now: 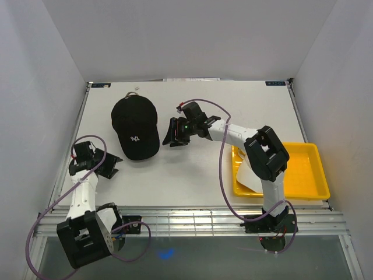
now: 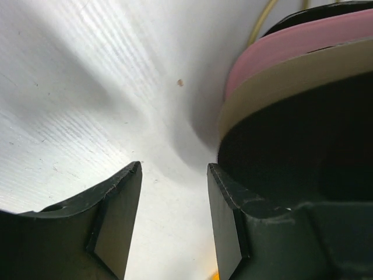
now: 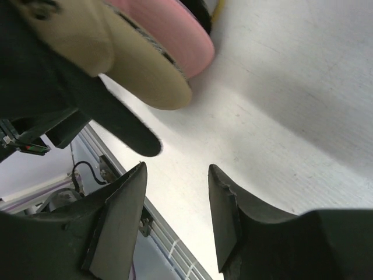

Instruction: Stack the hats

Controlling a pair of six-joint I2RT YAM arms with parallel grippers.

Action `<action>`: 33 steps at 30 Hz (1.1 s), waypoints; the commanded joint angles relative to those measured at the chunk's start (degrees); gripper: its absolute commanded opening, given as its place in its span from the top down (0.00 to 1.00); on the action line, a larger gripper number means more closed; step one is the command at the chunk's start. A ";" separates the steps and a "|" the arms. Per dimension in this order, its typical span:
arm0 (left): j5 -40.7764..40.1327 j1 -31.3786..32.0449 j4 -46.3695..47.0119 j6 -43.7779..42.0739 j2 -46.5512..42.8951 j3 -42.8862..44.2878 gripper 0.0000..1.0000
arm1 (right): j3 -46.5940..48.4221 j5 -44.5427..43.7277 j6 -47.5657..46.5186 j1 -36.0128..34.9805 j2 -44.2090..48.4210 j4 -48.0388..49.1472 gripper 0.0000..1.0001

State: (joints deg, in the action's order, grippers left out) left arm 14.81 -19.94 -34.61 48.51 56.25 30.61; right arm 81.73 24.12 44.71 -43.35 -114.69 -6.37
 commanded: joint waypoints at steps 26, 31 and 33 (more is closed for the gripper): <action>-0.92 3.50 16.75 -0.17 5.95 28.89 0.30 | 47.38 1.63 -9.20 6.18 -14.32 0.73 0.18; -6.10 11.14 23.53 -2.19 11.77 30.21 0.30 | 45.89 3.74 -9.29 5.83 -16.79 7.94 0.16; -7.07 12.12 25.55 -1.93 14.14 29.77 0.30 | 45.80 4.27 -9.11 5.48 -17.84 9.27 0.16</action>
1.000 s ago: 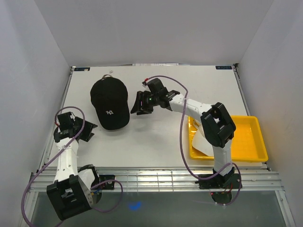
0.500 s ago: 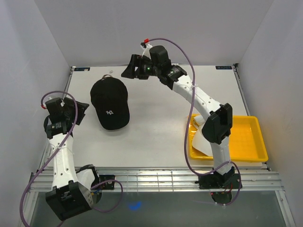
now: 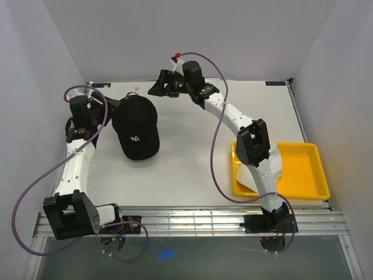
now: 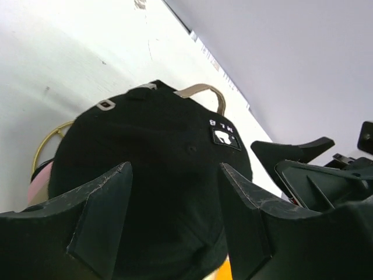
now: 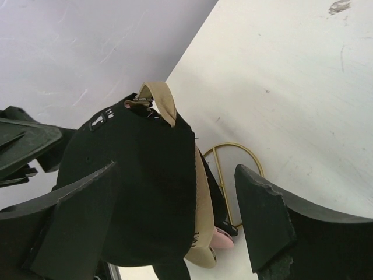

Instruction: Stack the hats

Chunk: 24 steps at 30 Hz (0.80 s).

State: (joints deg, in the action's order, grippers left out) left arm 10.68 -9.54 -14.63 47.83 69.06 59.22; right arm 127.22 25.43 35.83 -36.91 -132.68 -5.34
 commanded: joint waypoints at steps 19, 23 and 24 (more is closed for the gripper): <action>-3.38 5.76 9.10 -0.11 4.77 -4.11 0.31 | -5.49 3.13 1.78 -2.56 -2.93 10.00 0.42; -4.35 6.46 8.84 0.68 4.25 -6.04 0.32 | -5.67 2.26 2.13 -2.56 -3.11 8.60 0.63; -4.52 6.90 8.75 0.86 3.90 -6.48 0.32 | -5.67 1.91 2.13 -2.47 -3.11 8.34 0.67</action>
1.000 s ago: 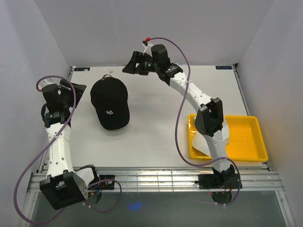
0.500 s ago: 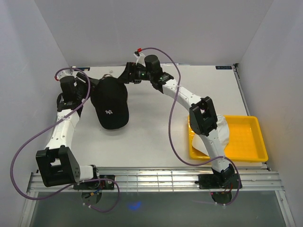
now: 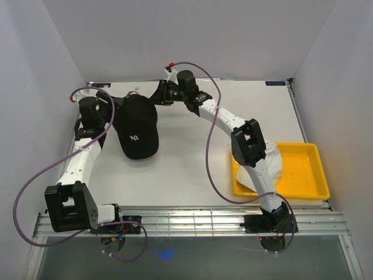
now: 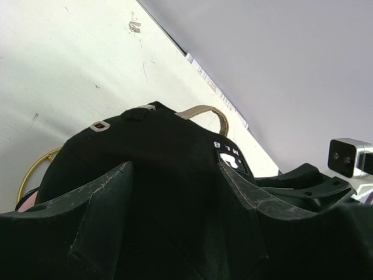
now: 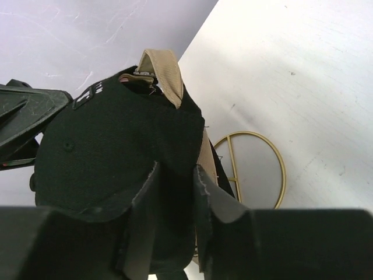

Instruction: Stack the hats

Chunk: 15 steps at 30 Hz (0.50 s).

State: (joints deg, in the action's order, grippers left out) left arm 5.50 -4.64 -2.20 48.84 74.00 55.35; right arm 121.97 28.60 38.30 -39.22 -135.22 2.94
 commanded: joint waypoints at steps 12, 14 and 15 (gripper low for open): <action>-1.45 3.59 -6.06 2.84 -2.72 -7.27 0.34 | -1.91 -2.23 0.46 0.46 -2.60 -6.46 0.77; -1.37 3.68 -6.50 3.54 -2.89 -7.63 0.34 | -2.00 -1.97 0.10 0.55 -2.68 -6.72 0.77; -1.45 3.68 -6.77 3.80 -3.07 -7.72 0.34 | -1.48 -1.71 0.02 0.55 -2.86 -6.81 0.78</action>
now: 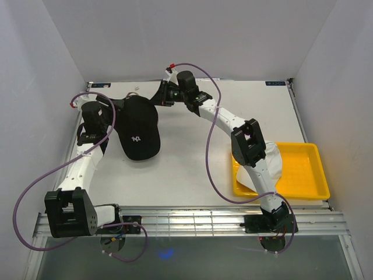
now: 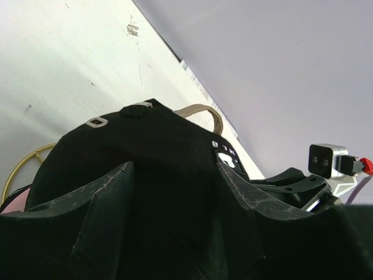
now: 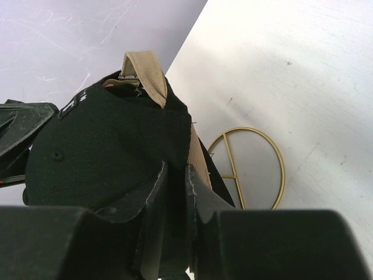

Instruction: Stack the hats

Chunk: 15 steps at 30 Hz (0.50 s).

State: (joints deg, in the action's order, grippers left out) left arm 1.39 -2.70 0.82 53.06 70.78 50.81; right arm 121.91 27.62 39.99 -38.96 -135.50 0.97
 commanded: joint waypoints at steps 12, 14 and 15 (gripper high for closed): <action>1.25 1.73 -13.30 -1.73 -4.77 -2.47 0.29 | -1.49 -0.28 -3.42 0.38 -3.02 -6.78 0.81; 0.99 1.64 -14.00 -2.43 -4.87 -1.42 0.28 | -3.07 -0.63 -3.25 0.38 -1.96 -5.81 0.80; 0.72 1.73 -14.44 -2.69 -4.87 -0.98 0.28 | -3.08 -0.63 -3.25 0.38 -1.44 -5.55 0.79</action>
State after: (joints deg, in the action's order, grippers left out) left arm 0.14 -2.20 -3.99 53.67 66.50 49.52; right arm 122.04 28.71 39.66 -38.74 -136.42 1.39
